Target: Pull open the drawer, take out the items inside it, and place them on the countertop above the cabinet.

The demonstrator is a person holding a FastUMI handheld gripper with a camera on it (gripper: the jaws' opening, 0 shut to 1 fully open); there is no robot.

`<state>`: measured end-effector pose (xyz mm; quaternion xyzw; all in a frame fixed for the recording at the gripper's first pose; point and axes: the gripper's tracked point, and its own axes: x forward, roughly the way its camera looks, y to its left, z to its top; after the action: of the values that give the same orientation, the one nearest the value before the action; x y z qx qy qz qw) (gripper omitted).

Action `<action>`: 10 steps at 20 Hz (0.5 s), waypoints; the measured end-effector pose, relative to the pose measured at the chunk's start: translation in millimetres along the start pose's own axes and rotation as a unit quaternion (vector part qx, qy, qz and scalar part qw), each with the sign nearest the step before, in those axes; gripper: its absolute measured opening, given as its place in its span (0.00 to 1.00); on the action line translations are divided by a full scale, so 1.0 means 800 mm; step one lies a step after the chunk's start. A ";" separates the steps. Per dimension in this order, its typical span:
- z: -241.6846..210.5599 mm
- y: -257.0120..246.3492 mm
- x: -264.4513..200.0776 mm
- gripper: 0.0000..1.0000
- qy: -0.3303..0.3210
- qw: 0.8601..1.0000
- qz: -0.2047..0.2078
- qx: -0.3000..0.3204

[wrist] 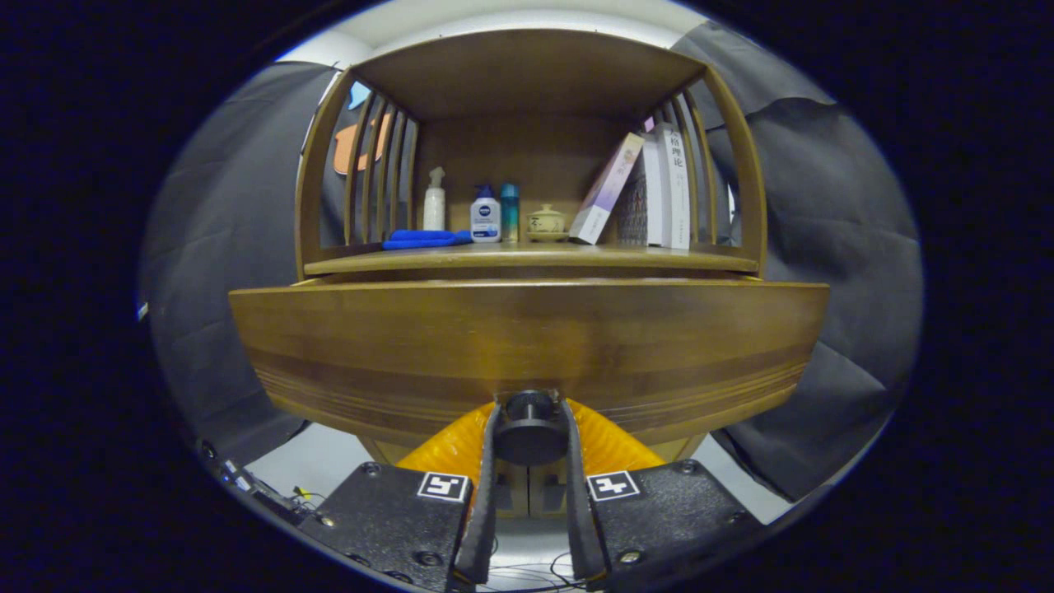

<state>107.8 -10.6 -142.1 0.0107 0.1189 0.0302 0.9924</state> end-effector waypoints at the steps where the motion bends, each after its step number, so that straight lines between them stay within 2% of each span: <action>1: -0.002 0.000 -0.007 0.39 -0.002 1.000 0.001 0.006; 10: -0.026 0.005 -0.054 0.39 0.010 1.000 0.021 0.021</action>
<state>60.5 -9.1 -151.6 0.0338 0.1292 0.0490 0.9898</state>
